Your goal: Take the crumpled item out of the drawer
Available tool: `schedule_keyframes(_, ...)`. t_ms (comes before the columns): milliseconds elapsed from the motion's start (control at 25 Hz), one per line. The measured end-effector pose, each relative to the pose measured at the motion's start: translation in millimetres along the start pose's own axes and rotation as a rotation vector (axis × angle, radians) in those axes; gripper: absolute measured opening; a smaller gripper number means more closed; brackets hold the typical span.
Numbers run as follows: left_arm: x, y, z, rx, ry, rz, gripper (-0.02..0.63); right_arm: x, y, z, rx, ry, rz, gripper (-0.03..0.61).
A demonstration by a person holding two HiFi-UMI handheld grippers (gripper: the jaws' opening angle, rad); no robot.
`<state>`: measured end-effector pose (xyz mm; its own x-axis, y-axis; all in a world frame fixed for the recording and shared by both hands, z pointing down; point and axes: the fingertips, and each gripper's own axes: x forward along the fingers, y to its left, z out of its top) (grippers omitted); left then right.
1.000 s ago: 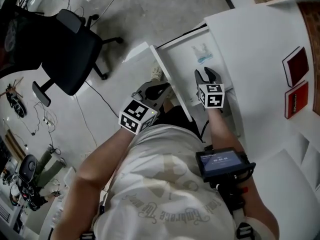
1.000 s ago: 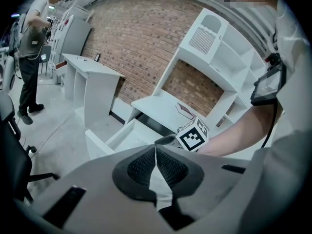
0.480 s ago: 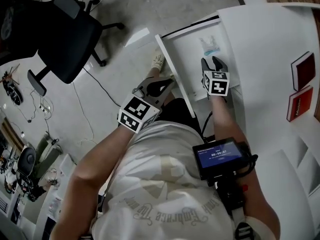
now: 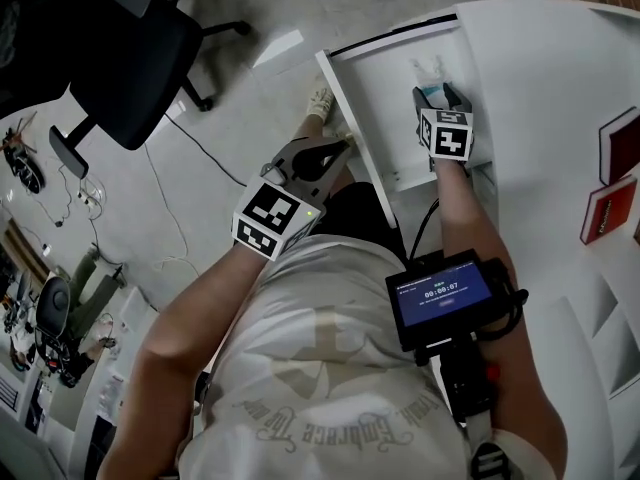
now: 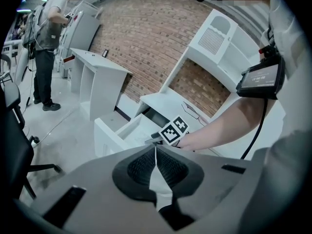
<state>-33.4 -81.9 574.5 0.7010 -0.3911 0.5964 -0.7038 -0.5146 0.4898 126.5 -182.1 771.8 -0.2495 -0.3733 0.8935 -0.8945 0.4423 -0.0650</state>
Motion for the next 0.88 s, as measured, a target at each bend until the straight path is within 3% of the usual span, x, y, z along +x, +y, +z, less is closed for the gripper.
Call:
schedule_keyframes(360,-2,-7,1,0.003,0.015,-0.004,0.028,8,-19,3,-0.015,0.042,-0.055,0.287)
schedule_keyframes(880,-2,3,-5,-0.033,0.019,0.018,0.028,32,-22,-7,-0.029,0.107,-0.033,0.287)
